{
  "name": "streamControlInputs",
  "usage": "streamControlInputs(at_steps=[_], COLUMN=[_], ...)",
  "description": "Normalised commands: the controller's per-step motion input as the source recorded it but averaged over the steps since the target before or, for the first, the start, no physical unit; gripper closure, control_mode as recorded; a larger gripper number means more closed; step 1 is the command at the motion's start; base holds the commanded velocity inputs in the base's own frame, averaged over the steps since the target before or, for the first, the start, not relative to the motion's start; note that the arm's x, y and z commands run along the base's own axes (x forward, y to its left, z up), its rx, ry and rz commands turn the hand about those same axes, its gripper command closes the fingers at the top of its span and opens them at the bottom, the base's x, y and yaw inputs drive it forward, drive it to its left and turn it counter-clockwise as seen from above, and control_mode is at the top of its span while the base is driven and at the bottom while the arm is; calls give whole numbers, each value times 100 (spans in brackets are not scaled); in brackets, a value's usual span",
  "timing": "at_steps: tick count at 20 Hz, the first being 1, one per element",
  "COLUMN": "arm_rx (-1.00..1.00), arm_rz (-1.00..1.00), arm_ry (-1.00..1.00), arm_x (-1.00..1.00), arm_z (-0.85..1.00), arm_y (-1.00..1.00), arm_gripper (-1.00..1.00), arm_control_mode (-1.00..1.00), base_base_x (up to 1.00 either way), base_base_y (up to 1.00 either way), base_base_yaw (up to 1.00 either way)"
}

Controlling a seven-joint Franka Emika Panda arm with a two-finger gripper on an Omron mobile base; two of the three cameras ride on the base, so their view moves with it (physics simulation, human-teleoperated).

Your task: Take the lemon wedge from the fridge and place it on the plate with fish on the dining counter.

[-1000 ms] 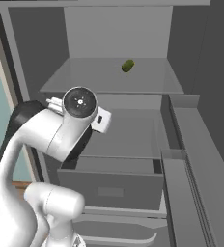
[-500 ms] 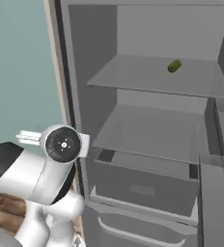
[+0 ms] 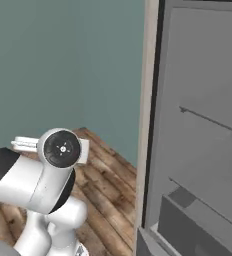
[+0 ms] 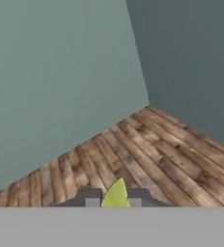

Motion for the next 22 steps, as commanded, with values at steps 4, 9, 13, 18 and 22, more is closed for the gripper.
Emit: streamControlInputs(at_steps=[4, 9, 13, 18, 22], arm_rx=[0, 0, 0, 0, 0], arm_rz=[0, 0, 0, 0, 0], arm_ry=[0, 0, 0, 0, 0], arm_x=[0, 0, 0, 0, 0], arm_z=[0, 0, 0, 0, 0], arm_y=[0, 0, 0, 0, 0], arm_gripper=[100, 100, 100, 100, 100], arm_control_mode=[100, 100, 100, 100, 100], base_base_x=[-4, -1, -3, 0, 0], base_base_y=[19, 49, 57, 62, 64], base_base_yaw=[98, 91, 89, 86, 83])
